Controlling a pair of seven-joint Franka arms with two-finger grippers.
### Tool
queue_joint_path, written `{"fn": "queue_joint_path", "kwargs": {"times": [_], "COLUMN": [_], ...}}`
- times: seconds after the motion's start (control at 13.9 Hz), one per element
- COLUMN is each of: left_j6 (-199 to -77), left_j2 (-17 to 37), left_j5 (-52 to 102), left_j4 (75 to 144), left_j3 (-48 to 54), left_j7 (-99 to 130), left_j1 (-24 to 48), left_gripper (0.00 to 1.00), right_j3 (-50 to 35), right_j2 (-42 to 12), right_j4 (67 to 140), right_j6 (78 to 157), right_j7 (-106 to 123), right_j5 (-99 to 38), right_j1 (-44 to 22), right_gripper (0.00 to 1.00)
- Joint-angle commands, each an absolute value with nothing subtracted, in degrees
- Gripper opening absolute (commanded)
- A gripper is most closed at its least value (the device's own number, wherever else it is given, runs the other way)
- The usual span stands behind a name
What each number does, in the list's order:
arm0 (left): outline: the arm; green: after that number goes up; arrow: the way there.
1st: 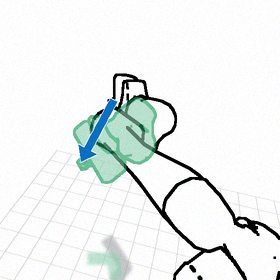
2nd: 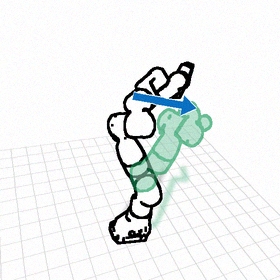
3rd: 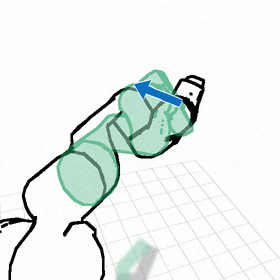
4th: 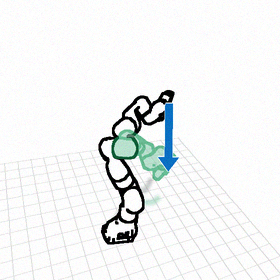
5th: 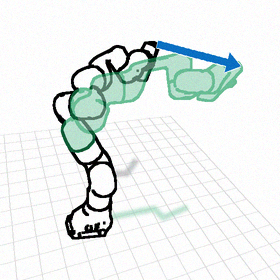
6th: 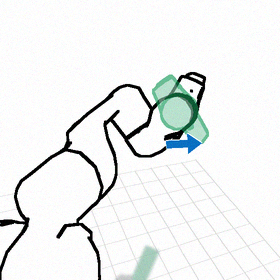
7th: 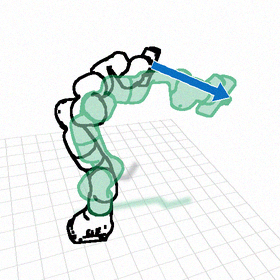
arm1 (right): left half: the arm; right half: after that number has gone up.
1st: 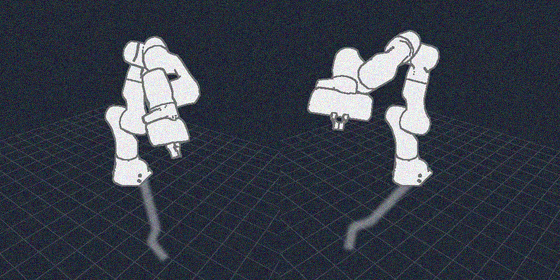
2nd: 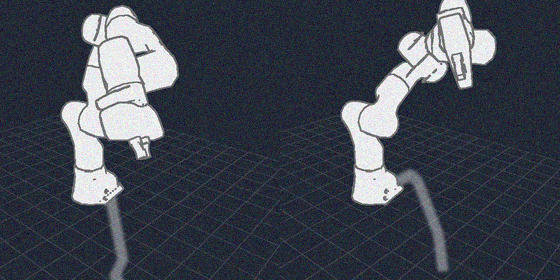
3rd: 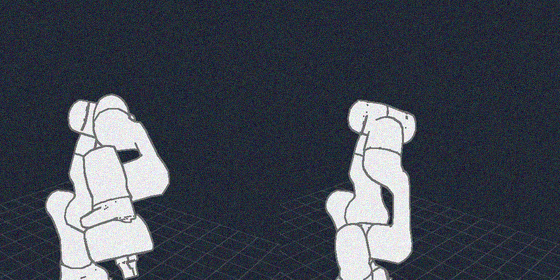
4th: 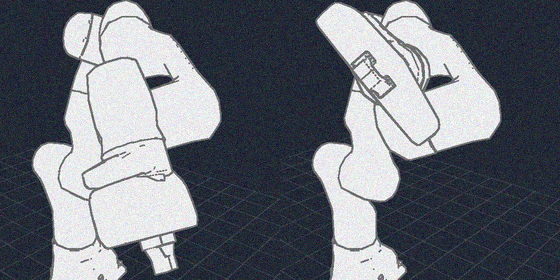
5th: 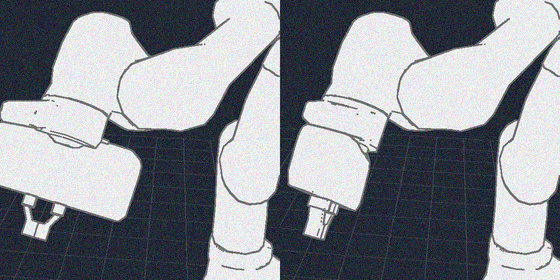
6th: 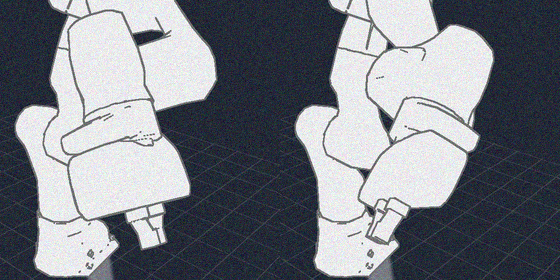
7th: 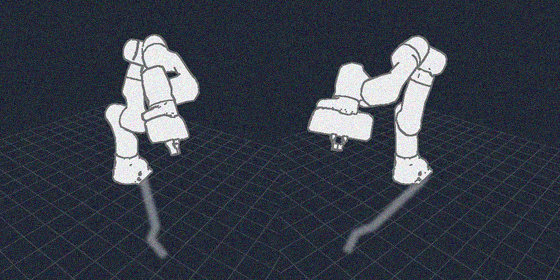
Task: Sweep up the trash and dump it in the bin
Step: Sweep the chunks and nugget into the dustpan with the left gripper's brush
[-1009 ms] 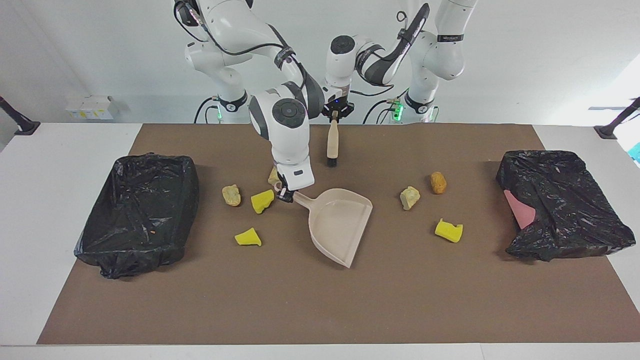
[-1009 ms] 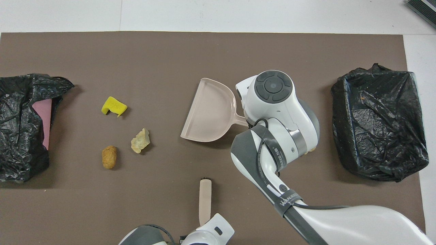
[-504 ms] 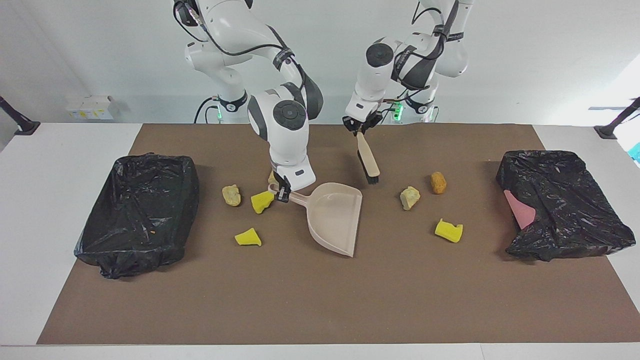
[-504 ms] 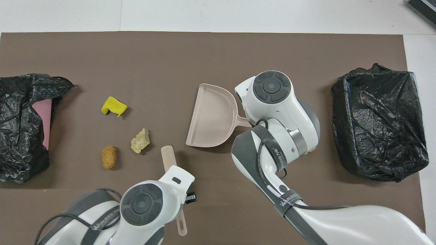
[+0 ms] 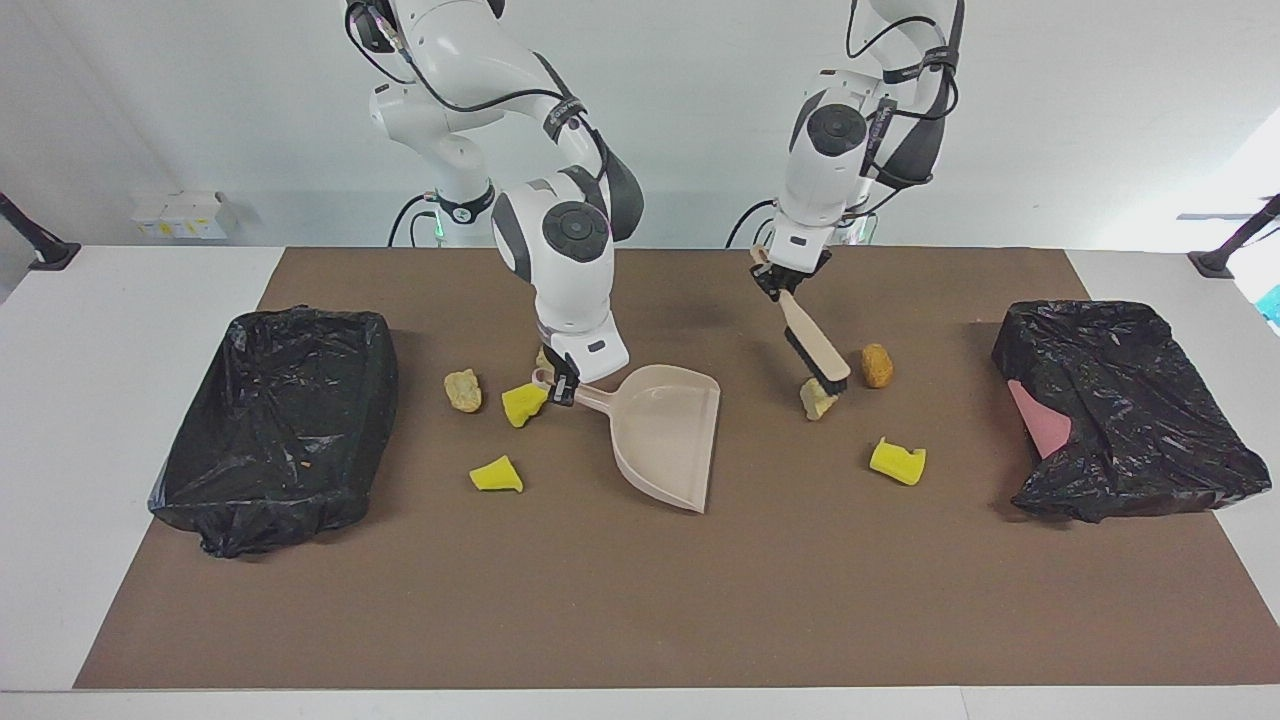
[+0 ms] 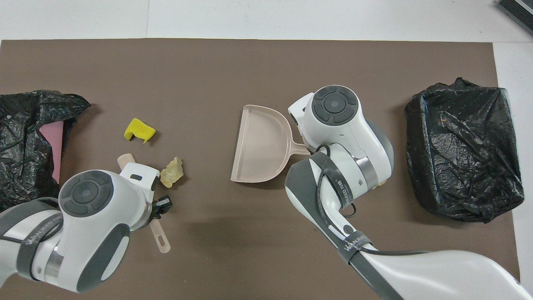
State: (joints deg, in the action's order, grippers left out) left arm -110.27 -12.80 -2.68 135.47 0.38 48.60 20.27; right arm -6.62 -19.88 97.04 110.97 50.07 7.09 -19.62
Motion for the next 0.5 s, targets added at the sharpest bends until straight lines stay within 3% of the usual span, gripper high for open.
{"fn": "queue_joint_path", "kwargs": {"times": [0.0, 0.22, 0.43], "left_j6": [-103.0, -104.4, -107.5], "left_j2": [-14.1, -19.1, -18.6], "left_j5": [-4.8, -4.8, -4.0], "left_j4": [135.6, 142.2, 144.4], "left_j3": [1.2, 1.3, 1.5], "left_j7": [49.0, 48.7, 48.5], "left_j1": [16.2, 16.2, 18.4], "left_gripper": [0.00, 0.00, 0.00], "right_j3": [-6.9, -6.9, -6.9], "right_j2": [-19.2, -18.6, -18.5], "right_j4": [97.4, 98.2, 98.4], "right_j6": [109.8, 109.2, 109.2], "right_j7": [56.0, 58.8, 59.0], "right_j5": [8.2, 8.7, 8.9], "right_j1": [-18.9, -19.0, -19.1], "right_gripper": [0.00, 0.00, 0.00]}}
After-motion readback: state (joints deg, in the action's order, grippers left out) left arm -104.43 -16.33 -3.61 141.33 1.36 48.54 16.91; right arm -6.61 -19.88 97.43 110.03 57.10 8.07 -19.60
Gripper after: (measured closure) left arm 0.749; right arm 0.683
